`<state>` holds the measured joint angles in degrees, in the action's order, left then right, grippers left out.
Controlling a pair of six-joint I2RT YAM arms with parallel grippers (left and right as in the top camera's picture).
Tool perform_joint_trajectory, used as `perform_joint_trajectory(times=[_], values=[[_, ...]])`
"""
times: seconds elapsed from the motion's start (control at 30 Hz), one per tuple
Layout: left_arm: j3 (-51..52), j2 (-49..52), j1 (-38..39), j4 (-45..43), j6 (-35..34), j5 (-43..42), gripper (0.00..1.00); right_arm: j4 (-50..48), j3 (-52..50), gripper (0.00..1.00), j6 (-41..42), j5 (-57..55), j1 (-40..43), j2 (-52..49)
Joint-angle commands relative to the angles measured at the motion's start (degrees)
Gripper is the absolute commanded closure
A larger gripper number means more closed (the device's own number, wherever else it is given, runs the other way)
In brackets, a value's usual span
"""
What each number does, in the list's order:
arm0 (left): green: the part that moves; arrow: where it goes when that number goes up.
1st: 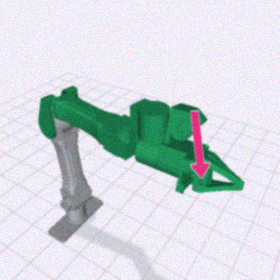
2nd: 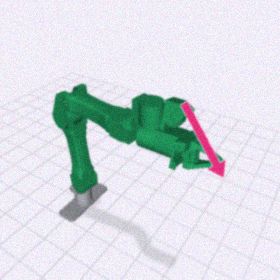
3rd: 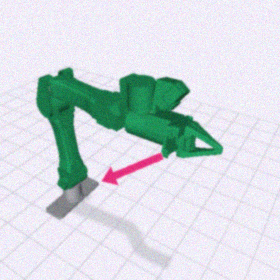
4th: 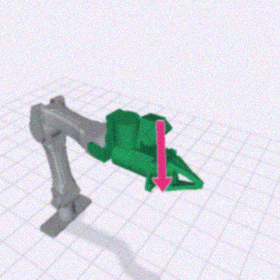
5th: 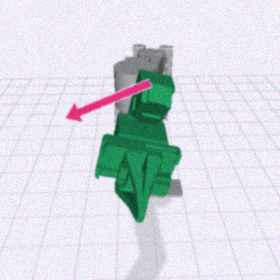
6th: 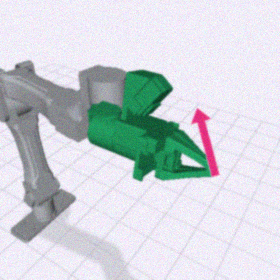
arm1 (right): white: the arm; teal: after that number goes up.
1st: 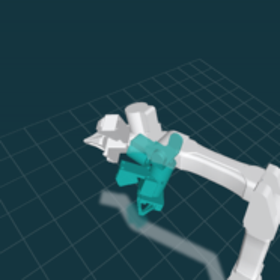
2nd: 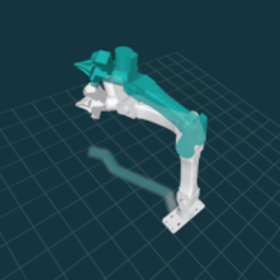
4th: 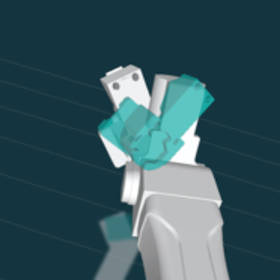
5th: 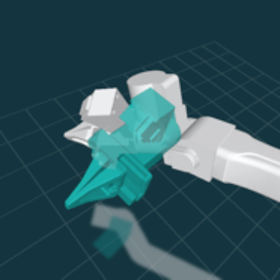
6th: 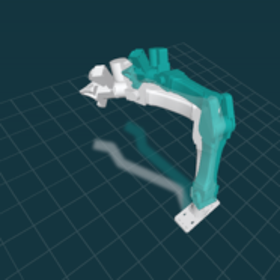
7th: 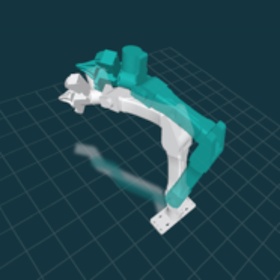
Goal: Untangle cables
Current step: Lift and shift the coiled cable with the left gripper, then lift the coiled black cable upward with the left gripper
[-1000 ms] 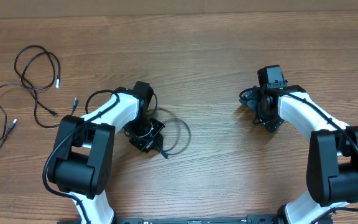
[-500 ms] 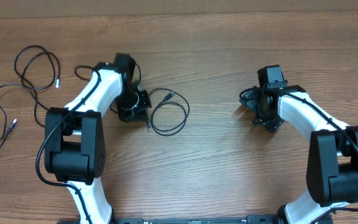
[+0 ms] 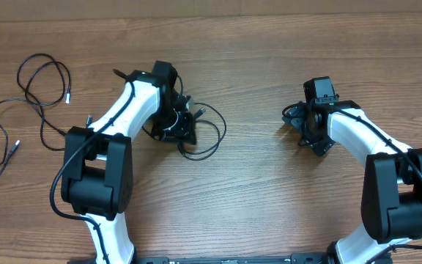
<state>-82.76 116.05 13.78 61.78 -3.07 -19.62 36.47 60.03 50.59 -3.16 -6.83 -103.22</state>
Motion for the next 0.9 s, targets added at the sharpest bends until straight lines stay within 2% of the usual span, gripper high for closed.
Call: perform_joint_trajectory(times=[0.0, 0.07, 0.2, 0.27, 0.43, 0.6, 0.7, 0.77, 0.8, 0.87], values=[[0.4, 0.3, -0.7, -0.8, -1.3, 3.5, 0.17, -0.2, -0.8, 0.0, 0.4, 2.0, -0.2, -0.4], [0.4, 0.3, -0.7, -1.5, -1.9, 3.6, 0.18, -0.2, -0.8, 0.0, 0.4, 2.0, -0.2, -0.4], [0.5, 0.3, 0.6, -3.7, -6.1, 4.9, 0.28, -0.2, -0.8, 0.0, 0.4, 2.0, -0.2, -0.4], [0.5, 0.5, 2.5, -4.0, -12.0, 11.5, 0.27, -0.2, -0.8, 0.0, 0.4, 2.0, -0.2, -0.4], [0.6, 0.5, 5.5, -4.8, -16.0, 18.8, 0.26, -0.2, -0.8, 0.0, 0.4, 2.0, -0.2, -0.4], [1.1, 0.5, 5.5, -7.5, -16.3, 18.7, 0.28, -0.2, -0.8, 0.0, 0.4, 2.0, -0.2, -0.4], [4.9, 0.5, 6.2, -9.7, -19.7, 18.1, 0.32, -0.2, -0.8, 0.0, 0.4, 2.0, -0.2, -0.4], [9.5, 0.5, 6.3, -13.9, -19.7, 17.6, 0.42, -0.2, -0.8, 0.0, 0.4, 2.0, -0.2, -0.4], [10.3, 0.5, 6.3, -14.7, -19.6, 17.2, 0.96, -0.2, -0.8, 0.0, 0.4, 2.0, -0.2, -0.4], [10.3, 0.5, 6.2, -15.0, -19.6, 17.0, 0.96, -0.2, -0.8, 0.0, 0.4, 2.0, -0.2, -0.4]])
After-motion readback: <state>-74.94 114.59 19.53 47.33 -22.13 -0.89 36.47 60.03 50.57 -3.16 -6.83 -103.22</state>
